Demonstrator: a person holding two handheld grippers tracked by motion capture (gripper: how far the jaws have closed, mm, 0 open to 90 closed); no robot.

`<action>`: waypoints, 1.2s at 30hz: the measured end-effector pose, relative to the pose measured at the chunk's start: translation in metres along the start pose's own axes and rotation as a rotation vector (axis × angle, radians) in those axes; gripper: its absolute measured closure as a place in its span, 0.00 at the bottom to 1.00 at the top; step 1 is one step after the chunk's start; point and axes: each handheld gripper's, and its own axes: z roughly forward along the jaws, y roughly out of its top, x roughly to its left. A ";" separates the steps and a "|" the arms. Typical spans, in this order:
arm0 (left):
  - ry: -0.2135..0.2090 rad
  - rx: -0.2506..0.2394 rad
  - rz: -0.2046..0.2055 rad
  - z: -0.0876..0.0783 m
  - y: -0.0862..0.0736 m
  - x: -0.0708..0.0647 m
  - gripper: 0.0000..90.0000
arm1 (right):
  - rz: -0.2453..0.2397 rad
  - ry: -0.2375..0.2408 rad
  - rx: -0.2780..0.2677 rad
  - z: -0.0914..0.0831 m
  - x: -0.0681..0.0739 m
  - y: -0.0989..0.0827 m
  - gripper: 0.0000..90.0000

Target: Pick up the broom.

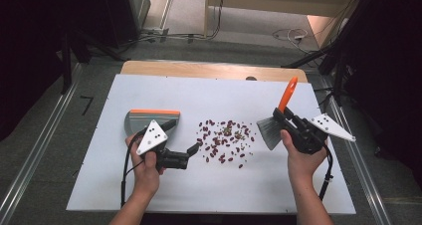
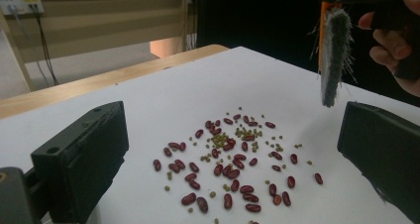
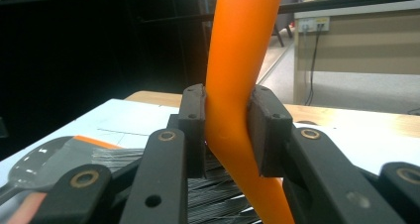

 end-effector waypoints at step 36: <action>-0.193 0.097 -0.066 0.049 -0.005 -0.046 0.04 | -0.058 0.185 0.030 0.021 0.083 -0.017 0.77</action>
